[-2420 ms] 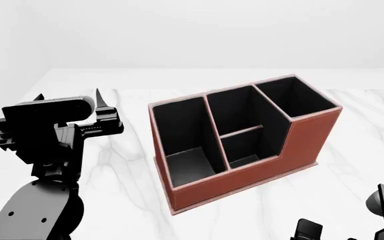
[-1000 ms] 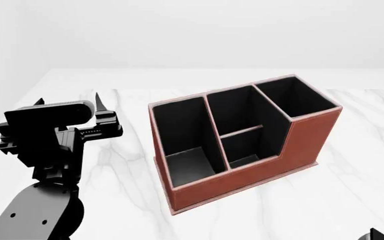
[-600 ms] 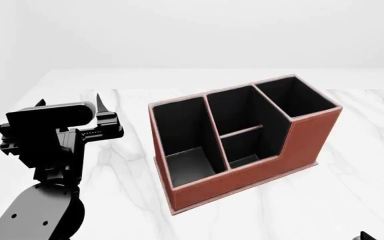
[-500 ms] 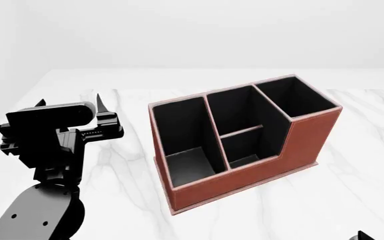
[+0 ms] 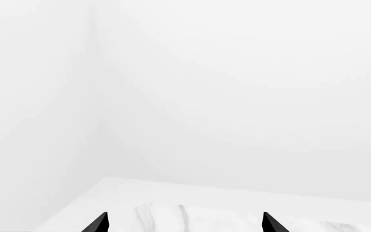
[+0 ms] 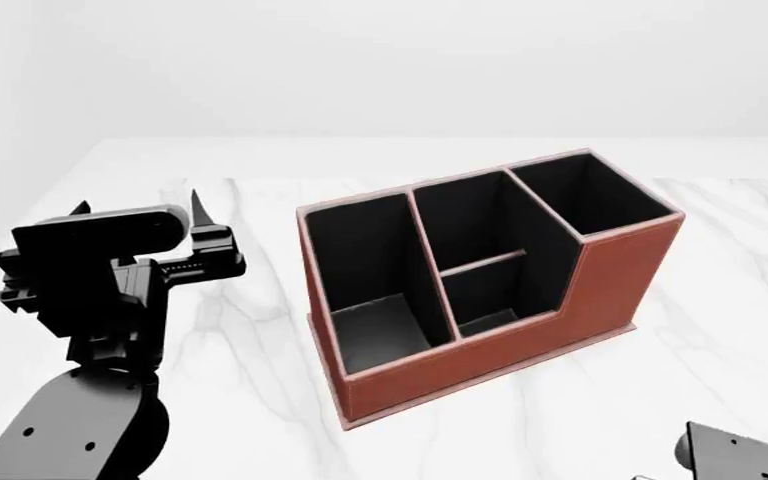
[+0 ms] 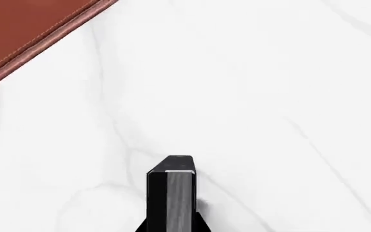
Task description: Pick up the book and place it in the left compartment of the caddy.
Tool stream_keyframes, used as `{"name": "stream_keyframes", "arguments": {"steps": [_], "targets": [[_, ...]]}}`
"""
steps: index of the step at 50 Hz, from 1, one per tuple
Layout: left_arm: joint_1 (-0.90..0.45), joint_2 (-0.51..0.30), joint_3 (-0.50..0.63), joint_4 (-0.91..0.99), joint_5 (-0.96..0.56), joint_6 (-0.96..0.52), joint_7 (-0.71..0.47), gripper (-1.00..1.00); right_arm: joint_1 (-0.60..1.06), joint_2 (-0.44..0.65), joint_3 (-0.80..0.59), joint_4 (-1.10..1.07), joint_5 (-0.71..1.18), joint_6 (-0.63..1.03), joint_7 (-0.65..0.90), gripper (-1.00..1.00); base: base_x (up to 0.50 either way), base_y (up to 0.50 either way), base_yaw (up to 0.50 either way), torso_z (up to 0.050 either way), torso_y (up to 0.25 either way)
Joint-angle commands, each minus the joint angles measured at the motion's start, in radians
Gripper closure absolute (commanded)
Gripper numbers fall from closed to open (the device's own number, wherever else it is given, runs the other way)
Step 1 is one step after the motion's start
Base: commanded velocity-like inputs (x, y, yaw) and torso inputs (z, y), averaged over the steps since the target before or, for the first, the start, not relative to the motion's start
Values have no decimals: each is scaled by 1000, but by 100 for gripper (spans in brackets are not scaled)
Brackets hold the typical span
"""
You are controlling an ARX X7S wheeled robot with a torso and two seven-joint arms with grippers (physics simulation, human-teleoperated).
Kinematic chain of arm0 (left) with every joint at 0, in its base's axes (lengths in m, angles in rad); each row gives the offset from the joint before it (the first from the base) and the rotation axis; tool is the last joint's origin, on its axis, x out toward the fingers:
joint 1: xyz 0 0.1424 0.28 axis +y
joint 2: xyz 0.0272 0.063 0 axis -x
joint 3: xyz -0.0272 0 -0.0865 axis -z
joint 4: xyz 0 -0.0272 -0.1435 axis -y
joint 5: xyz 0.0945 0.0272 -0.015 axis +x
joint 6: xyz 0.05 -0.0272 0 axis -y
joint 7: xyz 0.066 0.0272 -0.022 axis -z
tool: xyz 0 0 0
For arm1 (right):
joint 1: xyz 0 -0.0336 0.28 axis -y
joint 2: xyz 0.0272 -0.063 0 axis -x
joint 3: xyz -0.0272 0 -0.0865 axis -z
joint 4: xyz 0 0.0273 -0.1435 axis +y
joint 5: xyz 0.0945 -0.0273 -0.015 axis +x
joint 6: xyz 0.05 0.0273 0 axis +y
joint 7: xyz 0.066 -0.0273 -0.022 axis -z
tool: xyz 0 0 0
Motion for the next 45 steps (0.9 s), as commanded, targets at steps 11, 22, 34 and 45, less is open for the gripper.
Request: {"name": "stream_keyframes", "arguments": {"steps": [11,22,34,45], "targets": [[-9,-6,-1,-7,-11,-1,-9,-100,793,-196,276,76,429,800,65,100,0,0,0,0,1],[-12,-10,6,2,-15,-10,-16,-100,903,-338,367,130,539,777,-59,100,0,0,0,0,1],[-10,-12,18,-2,-14,-5,-22,-100,1007,-482,350,374,456,915,-160,100,0,0,0,0,1],[-16,-16,23,-11,-15,0,-25,-100,1149,-733,242,917,342,1126,-357,100,0,0,0,0,1]]}}
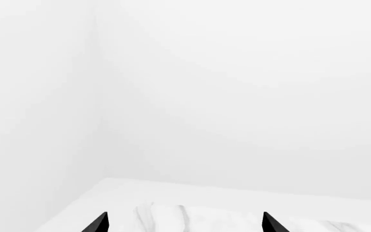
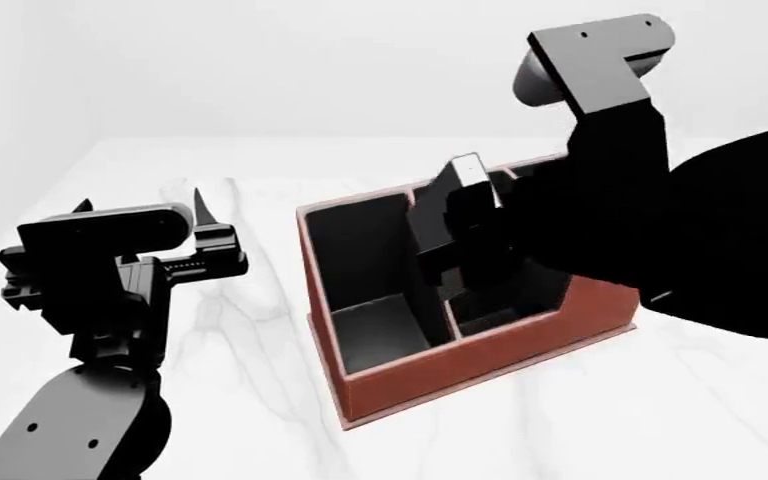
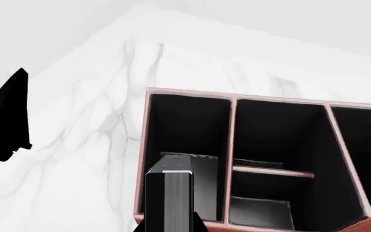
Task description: Pick up the book and place it in the left compartment of the caddy.
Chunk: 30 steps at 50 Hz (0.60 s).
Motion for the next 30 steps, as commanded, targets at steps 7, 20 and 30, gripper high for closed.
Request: {"name": "stream_keyframes", "arguments": {"steps": [7,20,30], "targets": [[-8,-5,5,-8,-5,3,-6,-100,224,-351,-114,717,-237,291,-348,100,0,0,0,0,1],[-12,-7,10,-14,-10,3,-11,-100,267,-511,-201,1013,-342,397,-562,100,0,0,0,0,1],[-11,-9,14,-22,-11,11,-14,-100,274,-592,-239,1158,-391,425,-685,100,0,0,0,0,1]]}}
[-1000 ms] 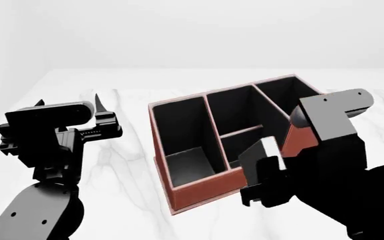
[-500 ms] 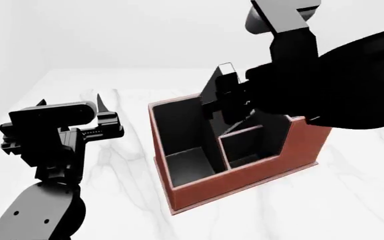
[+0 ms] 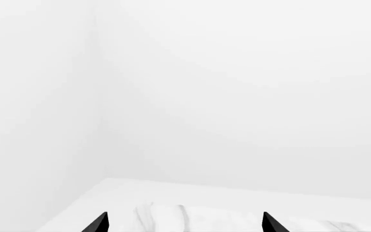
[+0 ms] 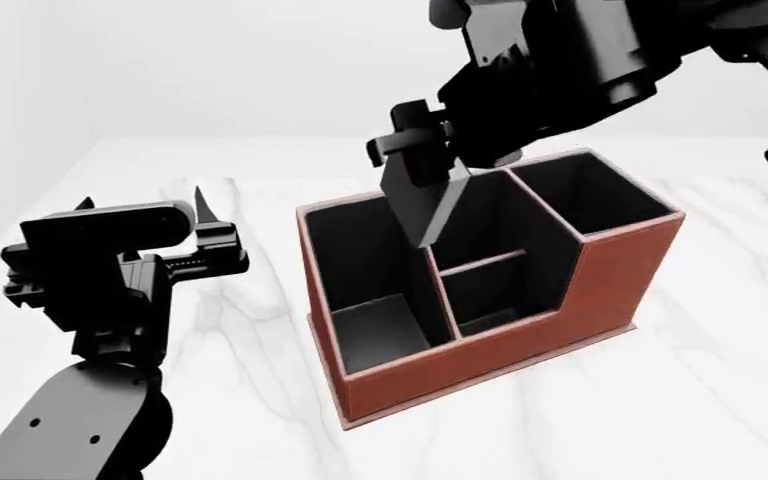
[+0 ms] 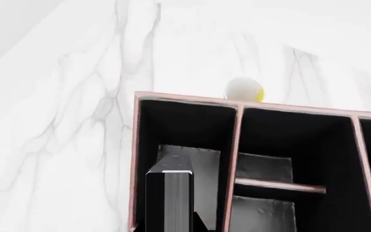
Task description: Pick up the book and place it in the left compartment of the caddy.
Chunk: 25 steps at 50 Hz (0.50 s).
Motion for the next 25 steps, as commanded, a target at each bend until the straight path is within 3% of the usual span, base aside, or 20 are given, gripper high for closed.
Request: {"name": "stream_keyframes", "arguments": {"steps": [1,19,25], "targets": [[-1,-2,6,-8,-1,6,-4,-100,36,-105,-25,196,-93,50,-156,100,0,0,0,0,10],[0,-7,7,-15,-7,14,-9,-100,-21,-214,-120,319,-226,39,-362,100,0,0,0,0,1],[0,-9,8,-22,-8,20,-10,-100,-71,-224,-124,311,-227,20,-350,100,0,0,0,3,2]]}}
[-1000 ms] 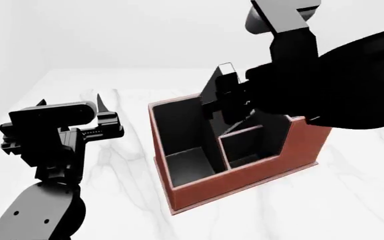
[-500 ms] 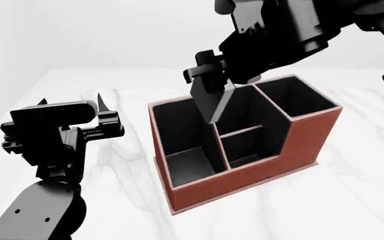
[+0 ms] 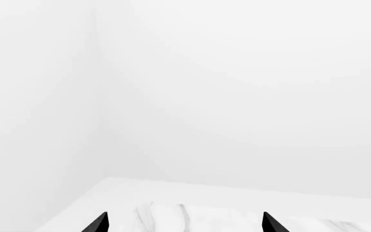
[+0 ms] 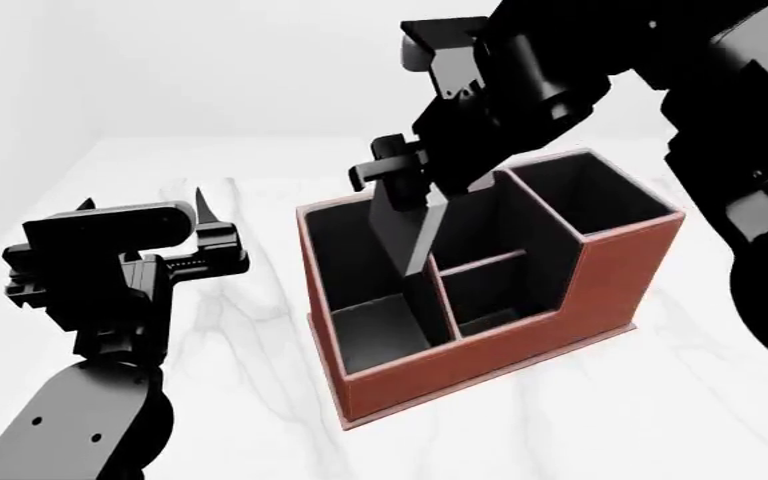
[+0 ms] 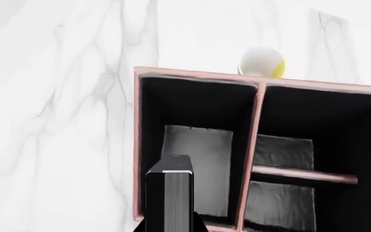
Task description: Pick up the book and place it in the left compartment of the caddy.
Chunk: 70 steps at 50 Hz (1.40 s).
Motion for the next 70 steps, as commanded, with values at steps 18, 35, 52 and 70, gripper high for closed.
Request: {"name": "stream_keyframes", "arguments": {"steps": [18,35,52,70], "targets": [[-1,-7,4,-5,-11,5,-8,-100,-173,-105,-110,90,-110,-196,-123,100,0,0,0,0,1],[12,-13,5,-15,-13,22,-10,-100,-276,-105,-145,95,-95,-282,-120,100,0,0,0,0,1],[12,-17,13,-17,-16,26,-15,-100,-354,-105,-136,87,-135,-317,-136,100,0,0,0,1,1],[13,-20,17,-19,-21,28,-21,-100,-394,-105,-126,86,-197,-385,-148,100,0,0,0,0,1]]}}
